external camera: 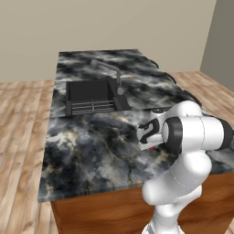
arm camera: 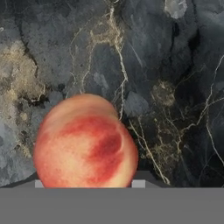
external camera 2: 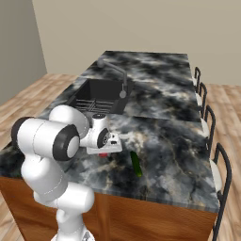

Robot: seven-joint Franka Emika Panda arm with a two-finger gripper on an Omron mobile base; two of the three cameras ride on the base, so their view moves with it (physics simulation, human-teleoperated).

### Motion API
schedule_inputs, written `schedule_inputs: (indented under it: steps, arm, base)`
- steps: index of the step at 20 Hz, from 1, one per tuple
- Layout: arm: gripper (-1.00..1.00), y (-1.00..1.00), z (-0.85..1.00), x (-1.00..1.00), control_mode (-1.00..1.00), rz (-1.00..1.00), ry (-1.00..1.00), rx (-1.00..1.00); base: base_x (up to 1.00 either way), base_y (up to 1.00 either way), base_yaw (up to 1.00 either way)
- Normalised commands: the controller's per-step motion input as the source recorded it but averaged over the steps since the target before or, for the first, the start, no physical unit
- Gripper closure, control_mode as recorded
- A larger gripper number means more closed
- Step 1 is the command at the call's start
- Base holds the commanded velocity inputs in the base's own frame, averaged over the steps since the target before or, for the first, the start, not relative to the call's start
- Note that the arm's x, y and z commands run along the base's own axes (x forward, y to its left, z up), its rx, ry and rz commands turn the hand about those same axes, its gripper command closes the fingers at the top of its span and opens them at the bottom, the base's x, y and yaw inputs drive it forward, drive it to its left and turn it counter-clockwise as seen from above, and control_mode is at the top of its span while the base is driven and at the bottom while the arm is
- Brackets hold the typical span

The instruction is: Open the fridge, remove the peach, cucumber, and chicken drumstick, and place them on any counter.

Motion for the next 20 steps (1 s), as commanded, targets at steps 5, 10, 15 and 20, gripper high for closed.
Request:
schedule_inputs:
  steps: [5,10,15,20]
  arm:
    - [-1.00,0.00,-0.03,0.00,-1.00,0.00,0.01,0.00]
    - [-1.00,-0.07,0.18,-0.08,-1.00,0.00,0.00,0.02]
    - [-1.00,-0.02,0.73,-0.19,-1.00,0.00,-0.05,0.05]
    - [-1.00,0.00,1.00,-0.10,-1.00,0.00,-0.11,0.01]
  base:
    - [0.00,0.00,0.00]
    - [0.00,0.00,0.00]
    - [0.00,0.00,0.00]
    - [0.00,0.00,0.00]
